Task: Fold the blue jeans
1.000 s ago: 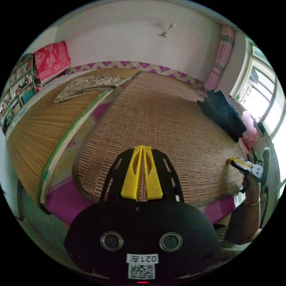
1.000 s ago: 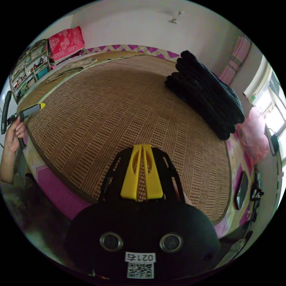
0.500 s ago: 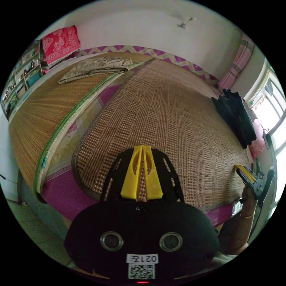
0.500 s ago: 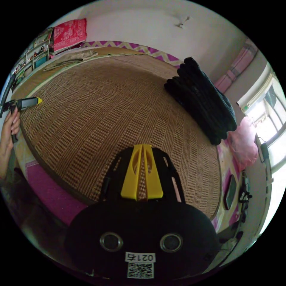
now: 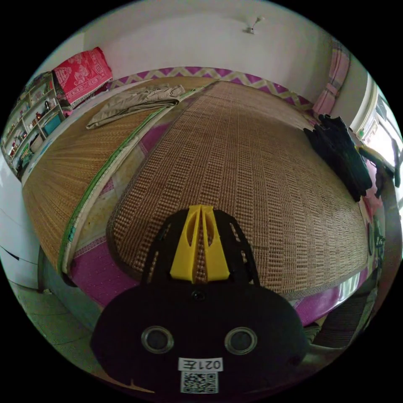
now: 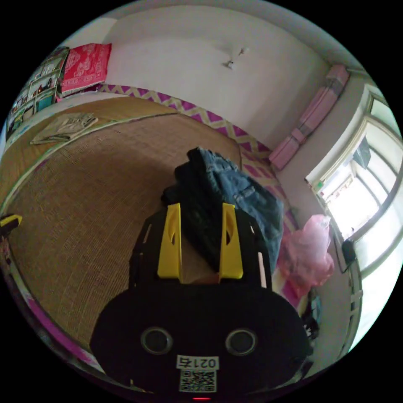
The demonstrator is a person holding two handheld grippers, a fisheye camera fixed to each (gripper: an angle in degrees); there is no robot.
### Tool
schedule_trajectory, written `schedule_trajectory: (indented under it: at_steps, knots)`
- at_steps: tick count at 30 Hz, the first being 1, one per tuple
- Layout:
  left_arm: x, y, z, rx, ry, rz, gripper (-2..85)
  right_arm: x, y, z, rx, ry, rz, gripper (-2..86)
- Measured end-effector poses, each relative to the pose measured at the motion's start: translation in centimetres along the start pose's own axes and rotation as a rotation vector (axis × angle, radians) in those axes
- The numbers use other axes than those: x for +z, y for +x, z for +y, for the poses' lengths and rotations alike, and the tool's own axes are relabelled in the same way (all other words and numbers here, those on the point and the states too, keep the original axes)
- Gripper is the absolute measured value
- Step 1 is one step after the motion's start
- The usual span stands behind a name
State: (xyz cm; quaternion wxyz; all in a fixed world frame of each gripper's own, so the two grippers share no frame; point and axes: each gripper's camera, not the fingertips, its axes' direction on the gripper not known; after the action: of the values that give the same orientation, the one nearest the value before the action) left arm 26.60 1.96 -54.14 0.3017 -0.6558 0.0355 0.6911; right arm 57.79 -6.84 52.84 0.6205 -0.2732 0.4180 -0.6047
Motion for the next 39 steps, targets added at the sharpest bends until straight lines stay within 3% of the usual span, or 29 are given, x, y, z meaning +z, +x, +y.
schedule_trajectory:
  at_steps: [5, 13, 19, 24, 28, 34, 37, 39]
  knots:
    - [-0.9, 0.3, 0.6, 0.008, 0.0, -0.016, -1.0, 5.5, -3.8, -6.8, -0.203, -0.017, 0.108, 14.3]
    - [-2.4, 0.0, 1.3, 0.008, 0.001, -0.018, -1.0, 9.3, -6.5, -10.2, -0.194, -0.044, 0.165, 6.9]
    - [-3.5, -0.4, 1.7, 0.009, 0.001, -0.018, -1.0, 4.9, 2.0, -13.4, 0.081, -0.1, -0.189, 4.8]
    - [-4.5, -1.4, 1.9, -0.006, 0.002, 0.005, -1.0, -6.8, 2.6, -15.2, 0.053, 0.023, -0.104, 4.6]
    - [-6.7, -3.6, 2.7, 0.056, 0.097, 0.273, -1.0, -17.7, -6.3, -15.7, -0.121, 0.103, -0.161, 4.7]
    - [-12.7, -8.2, 3.4, 0.078, 0.231, 0.133, -1.0, -21.7, -33.2, -10.3, -0.417, 0.063, -0.424, 4.9]
    - [-14.3, -10.7, 4.2, 0.092, 0.209, 0.186, -1.0, -18.1, -46.4, -6.0, -0.495, -0.038, -0.475, 4.8]
    - [-14.8, -12.0, 4.6, 0.111, 0.169, 0.236, -1.0, -18.6, -49.0, -4.4, -0.433, 0.001, -0.452, 4.7]
